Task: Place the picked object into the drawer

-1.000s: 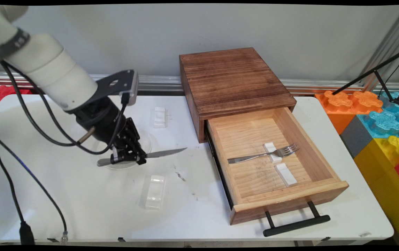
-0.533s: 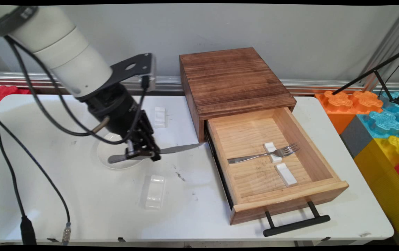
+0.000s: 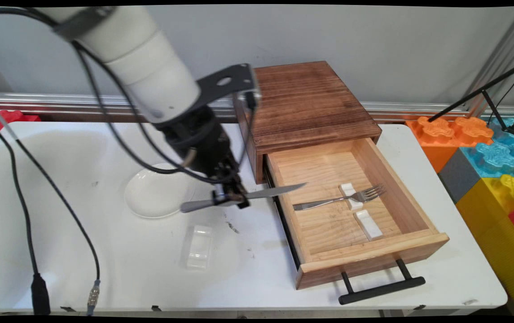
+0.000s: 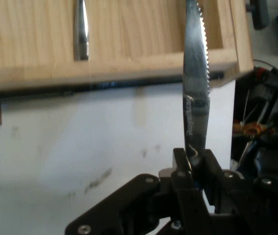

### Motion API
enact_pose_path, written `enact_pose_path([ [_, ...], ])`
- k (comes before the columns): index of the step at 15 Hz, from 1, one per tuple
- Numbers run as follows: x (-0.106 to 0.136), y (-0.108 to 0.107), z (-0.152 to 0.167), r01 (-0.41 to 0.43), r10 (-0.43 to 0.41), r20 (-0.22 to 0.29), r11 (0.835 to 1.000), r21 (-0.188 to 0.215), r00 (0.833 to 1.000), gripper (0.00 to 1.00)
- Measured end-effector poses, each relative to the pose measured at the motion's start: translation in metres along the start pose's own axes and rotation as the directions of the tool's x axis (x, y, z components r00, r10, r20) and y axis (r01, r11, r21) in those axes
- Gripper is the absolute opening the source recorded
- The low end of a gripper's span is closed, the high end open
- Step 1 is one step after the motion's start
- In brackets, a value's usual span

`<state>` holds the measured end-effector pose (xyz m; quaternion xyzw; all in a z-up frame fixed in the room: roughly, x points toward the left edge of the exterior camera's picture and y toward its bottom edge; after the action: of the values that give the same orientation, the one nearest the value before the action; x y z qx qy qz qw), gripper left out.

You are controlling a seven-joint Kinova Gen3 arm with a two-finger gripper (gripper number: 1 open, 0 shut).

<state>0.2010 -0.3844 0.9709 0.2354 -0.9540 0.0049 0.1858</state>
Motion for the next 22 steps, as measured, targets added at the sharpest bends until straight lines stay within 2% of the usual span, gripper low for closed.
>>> enact_pose_path([
  [3, 0.029, 0.002, 0.018, -0.004, 0.004, -0.015, 1.000, -0.004, 1.000, 0.00],
  [11, 0.089, 0.001, 0.062, -0.015, 0.015, -0.059, 1.000, 0.010, 0.998, 0.00],
  [22, 0.141, -0.001, 0.109, -0.006, 0.010, -0.114, 1.000, 0.031, 0.993, 0.00],
])
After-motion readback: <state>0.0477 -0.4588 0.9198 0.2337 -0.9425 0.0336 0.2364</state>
